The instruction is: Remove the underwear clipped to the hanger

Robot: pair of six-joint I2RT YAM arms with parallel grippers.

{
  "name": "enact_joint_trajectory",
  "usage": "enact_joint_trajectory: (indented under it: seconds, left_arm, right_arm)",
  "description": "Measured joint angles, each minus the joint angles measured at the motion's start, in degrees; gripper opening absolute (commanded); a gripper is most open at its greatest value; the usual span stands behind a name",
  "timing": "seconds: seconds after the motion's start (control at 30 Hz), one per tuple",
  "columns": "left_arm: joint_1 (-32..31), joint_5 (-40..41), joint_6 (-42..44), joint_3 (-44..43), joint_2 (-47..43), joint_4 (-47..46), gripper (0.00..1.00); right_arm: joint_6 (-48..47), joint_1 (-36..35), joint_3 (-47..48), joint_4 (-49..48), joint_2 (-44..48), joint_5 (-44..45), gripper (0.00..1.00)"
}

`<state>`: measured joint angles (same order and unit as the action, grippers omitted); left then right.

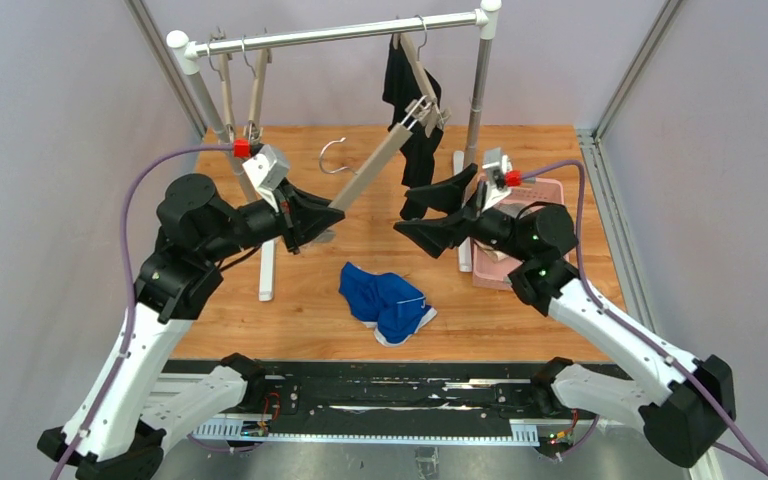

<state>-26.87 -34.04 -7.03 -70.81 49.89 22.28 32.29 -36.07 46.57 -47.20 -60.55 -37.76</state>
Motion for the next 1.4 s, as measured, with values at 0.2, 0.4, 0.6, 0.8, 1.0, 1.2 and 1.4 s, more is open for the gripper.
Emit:
enact_joint_trajectory:
  seconds: [0.2,0.4,0.6,0.8,1.0,1.2,1.4]
  left_arm:
    - [0.0,15.67,2.54,-2.12,-2.78,16.94,0.0]
    - [0.0,27.98,2.51,-2.34,-1.92,24.9,0.0]
    - [0.0,34.29,2.8,-7.89,5.31,27.04,0.0]
    - [0.0,37.09,3.15,-13.79,13.22,26.34,0.0]
    - [0.0,38.1,2.75,-17.92,18.86,23.76,0.0]
    - [0.0,38.27,1.77,-19.85,20.33,21.68,0.0]
    - [0.0,35.82,0.61,-20.15,19.17,19.37,0.0]
  right_arm:
    - [-19.56,-11.39,2.78,32.54,3.58,17.33,0.75]
    - [-26.88,-17.31,2.64,51.32,-1.81,30.01,0.81]
    - [-28.28,-22.95,2.21,59.63,-12.41,34.86,0.85]
    - [-27.98,-24.81,2.23,60.57,-21.94,33.11,0.85]
    - [-27.52,-25.14,3.74,60.76,-30.62,31.85,0.6]
    - [-26.82,-25.29,6.19,62.53,-32.13,34.67,0.01]
    - [-26.4,-25.31,5.99,66.47,-23.34,41.2,0.0]
